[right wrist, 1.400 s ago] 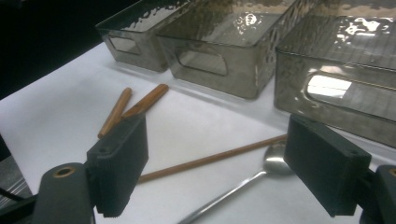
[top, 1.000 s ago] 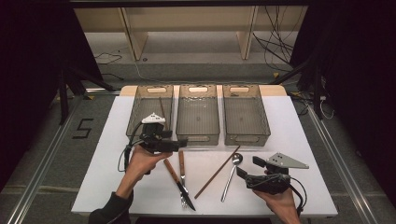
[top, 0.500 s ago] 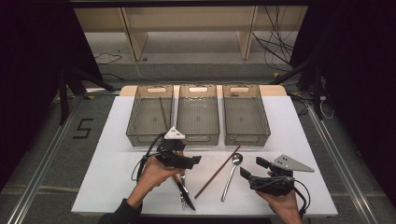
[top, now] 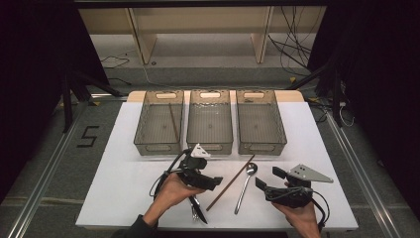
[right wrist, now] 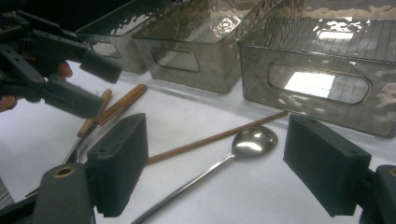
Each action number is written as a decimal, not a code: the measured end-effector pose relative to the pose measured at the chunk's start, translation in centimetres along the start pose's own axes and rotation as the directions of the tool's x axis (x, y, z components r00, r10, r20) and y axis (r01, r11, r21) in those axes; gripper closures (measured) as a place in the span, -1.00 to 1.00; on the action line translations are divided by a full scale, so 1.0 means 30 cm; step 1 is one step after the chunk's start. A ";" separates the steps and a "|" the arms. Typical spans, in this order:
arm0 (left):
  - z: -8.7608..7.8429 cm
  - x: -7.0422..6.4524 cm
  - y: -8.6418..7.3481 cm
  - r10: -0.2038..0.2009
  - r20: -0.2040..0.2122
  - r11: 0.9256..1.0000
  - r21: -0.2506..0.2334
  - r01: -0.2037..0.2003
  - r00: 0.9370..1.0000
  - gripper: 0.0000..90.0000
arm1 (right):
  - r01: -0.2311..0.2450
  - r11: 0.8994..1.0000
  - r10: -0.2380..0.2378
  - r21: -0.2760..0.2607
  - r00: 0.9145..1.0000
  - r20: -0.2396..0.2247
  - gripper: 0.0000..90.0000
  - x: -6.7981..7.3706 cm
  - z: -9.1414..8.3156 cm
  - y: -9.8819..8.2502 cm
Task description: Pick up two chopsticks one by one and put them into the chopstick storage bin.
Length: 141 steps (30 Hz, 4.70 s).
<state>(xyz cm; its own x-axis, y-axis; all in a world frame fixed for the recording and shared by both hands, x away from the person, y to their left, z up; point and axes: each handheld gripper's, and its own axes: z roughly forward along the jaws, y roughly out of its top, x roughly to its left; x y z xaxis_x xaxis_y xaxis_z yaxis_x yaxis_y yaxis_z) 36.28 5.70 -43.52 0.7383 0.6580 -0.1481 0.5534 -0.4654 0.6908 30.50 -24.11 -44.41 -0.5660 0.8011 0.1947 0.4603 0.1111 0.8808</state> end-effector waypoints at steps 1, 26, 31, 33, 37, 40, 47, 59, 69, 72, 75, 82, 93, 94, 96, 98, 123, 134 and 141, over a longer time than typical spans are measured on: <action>0.008 -0.006 -0.002 0.005 0.002 1.000 0.011 -0.005 1.000 -0.46 | -0.001 1.000 0.001 0.001 1.000 0.000 -0.50 0.000 0.000 0.000; 0.166 -0.131 -0.043 0.121 -0.014 0.979 0.168 -0.117 0.993 0.28 | 0.001 1.000 -0.001 0.009 1.000 0.003 -0.49 0.000 0.001 0.001; 0.184 -0.137 -0.050 0.142 -0.037 0.974 0.182 -0.133 0.989 0.43 | 0.001 1.000 -0.001 0.009 1.000 0.003 -0.49 0.001 0.001 0.001; 0.185 -0.139 -0.049 0.148 -0.046 0.974 0.180 -0.138 0.988 0.51 | 0.001 1.000 -0.001 0.008 1.000 0.004 -0.48 0.001 0.000 0.001; 0.187 -0.145 -0.048 0.157 -0.050 0.973 0.180 -0.146 0.986 0.60 | 0.002 1.000 -0.002 0.010 1.000 0.004 -0.48 0.001 0.000 0.001; 0.190 -0.153 -0.047 0.161 -0.053 0.972 0.179 -0.150 0.985 0.77 | 0.006 1.000 -0.006 0.011 1.000 0.003 -0.48 0.001 0.002 0.001; 0.190 -0.144 -0.045 0.123 -0.051 0.979 0.168 -0.113 0.991 0.83 | 0.006 1.000 -0.006 0.010 1.000 0.004 -0.47 0.001 0.000 0.002; 0.183 -0.102 -0.043 0.075 -0.058 0.985 0.162 -0.065 0.996 0.87 | 0.000 1.000 0.000 0.012 1.000 0.004 -0.46 -0.001 0.001 0.001; 0.189 -0.108 -0.041 0.082 -0.068 0.983 0.170 -0.070 0.994 0.85 | 0.006 1.000 -0.006 0.013 1.000 0.001 -0.46 0.001 0.002 0.001; 0.188 -0.101 -0.040 0.075 -0.055 0.984 0.166 -0.065 0.996 0.87 | 0.005 1.000 -0.005 0.012 1.000 0.002 -0.45 0.000 0.001 0.002; 0.187 -0.094 -0.041 0.065 -0.047 0.986 0.155 -0.057 0.997 0.88 | 0.002 1.000 -0.002 0.012 1.000 0.003 -0.45 0.000 -0.001 0.002; 0.162 -0.075 -0.027 0.049 -0.044 0.991 0.130 -0.043 0.998 0.88 | -0.002 1.000 0.002 0.013 1.000 -0.001 -0.45 -0.001 0.001 0.001; 0.108 -0.038 -0.009 0.040 -0.028 0.992 0.117 -0.036 0.999 0.88 | 0.003 1.000 -0.003 0.014 1.000 -0.004 -0.44 0.001 0.003 0.001; 0.107 -0.036 -0.009 0.039 -0.026 0.992 0.119 -0.036 0.999 0.88 | 0.002 1.000 -0.002 0.015 1.000 -0.005 -0.44 0.001 0.003 0.001; 0.104 -0.033 -0.008 0.040 -0.021 0.992 0.121 -0.037 0.999 0.88 | 0.001 1.000 -0.001 0.016 1.000 -0.005 -0.44 0.001 0.004 0.001; 0.101 -0.030 -0.007 0.039 -0.019 0.992 0.122 -0.036 0.999 0.88 | 0.003 1.000 -0.003 0.017 1.000 -0.007 -0.44 0.003 0.006 0.000; 0.059 -0.019 0.008 0.042 0.007 0.990 0.135 -0.043 0.999 0.88 | 0.782 0.594 -0.803 0.187 0.590 0.083 -0.29 0.252 0.271 -0.058; 0.008 -0.034 0.025 0.057 0.034 0.991 0.122 -0.061 0.998 0.88 | 0.871 0.442 -0.896 0.216 0.415 0.158 0.02 0.287 0.300 -0.086; -0.013 -0.049 0.031 0.071 0.055 0.989 0.126 -0.077 0.996 0.88 | 0.901 0.381 -0.921 0.207 0.348 0.177 0.16 0.293 0.299 -0.085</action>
<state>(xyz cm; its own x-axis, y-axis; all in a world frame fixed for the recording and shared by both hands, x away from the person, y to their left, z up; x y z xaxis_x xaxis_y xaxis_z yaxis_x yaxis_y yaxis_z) 35.57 4.55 -42.39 0.7956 0.5900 -0.1373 0.5387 -0.5855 0.6058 30.47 -12.08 -48.81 -0.4996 0.2807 -0.8195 -0.1937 0.8859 0.4215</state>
